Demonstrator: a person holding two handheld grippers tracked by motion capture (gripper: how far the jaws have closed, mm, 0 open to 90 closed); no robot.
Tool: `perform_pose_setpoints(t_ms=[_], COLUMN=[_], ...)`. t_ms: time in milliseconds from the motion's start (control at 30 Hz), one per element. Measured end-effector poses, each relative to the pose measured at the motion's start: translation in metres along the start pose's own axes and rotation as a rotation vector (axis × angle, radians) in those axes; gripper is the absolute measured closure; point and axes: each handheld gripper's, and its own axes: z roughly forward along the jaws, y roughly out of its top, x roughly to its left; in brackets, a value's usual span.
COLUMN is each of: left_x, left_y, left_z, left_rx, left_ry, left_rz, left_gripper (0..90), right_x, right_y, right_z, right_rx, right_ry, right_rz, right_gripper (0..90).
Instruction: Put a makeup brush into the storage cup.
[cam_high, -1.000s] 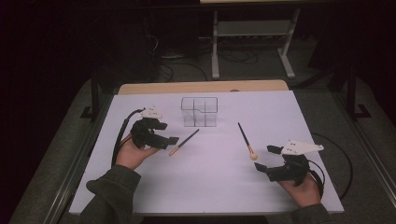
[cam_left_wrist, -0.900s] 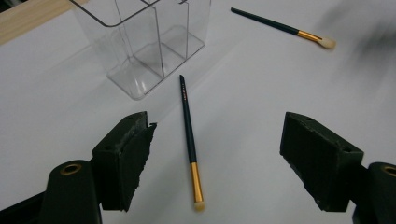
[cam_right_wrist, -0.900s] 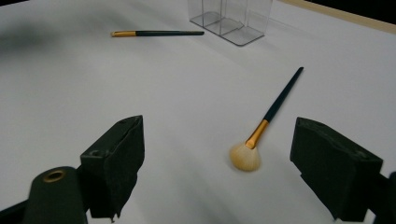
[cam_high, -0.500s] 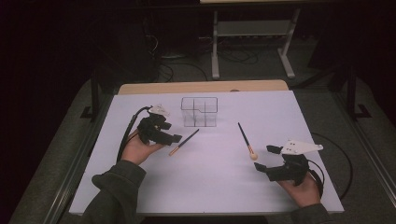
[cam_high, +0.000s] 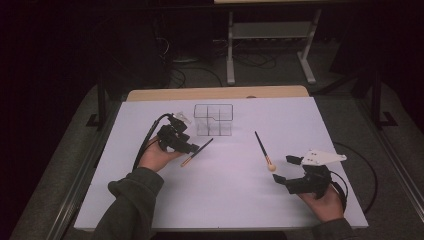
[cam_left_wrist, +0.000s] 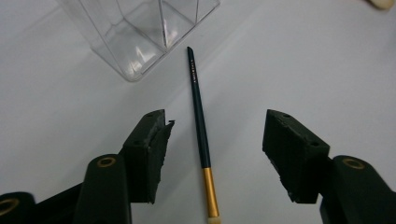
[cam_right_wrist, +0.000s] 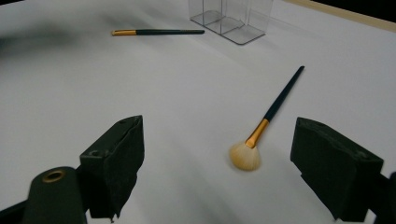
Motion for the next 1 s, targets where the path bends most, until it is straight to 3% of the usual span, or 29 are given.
perform_pose_setpoints(t_ms=[433, 733, 800, 1000], left_x=[0.005, 0.004, 0.005, 0.003], left_y=[0.002, 0.003, 0.002, 0.001], left_z=[0.02, 0.032, 0.034, 0.039], left_rx=[0.085, 0.159, 0.167, 0.186], left_ry=[0.004, 0.015, 0.008, 0.002], left_rz=[-0.031, -0.01, -0.027, -0.028], left_gripper=[51.5, 59.7, 60.1, 66.0], right_x=[-0.001, 0.0, 0.0, -0.001], right_y=[-0.001, -0.001, -0.001, -0.001], right_z=[-0.001, -0.001, -0.002, 0.0], right_rx=[0.0, 0.006, 0.005, 0.007], right_ry=[0.003, 0.003, 0.003, 0.003], right_rz=[0.005, -0.002, -0.002, -0.001], right_gripper=[16.6, 16.6, 16.6, 16.6])
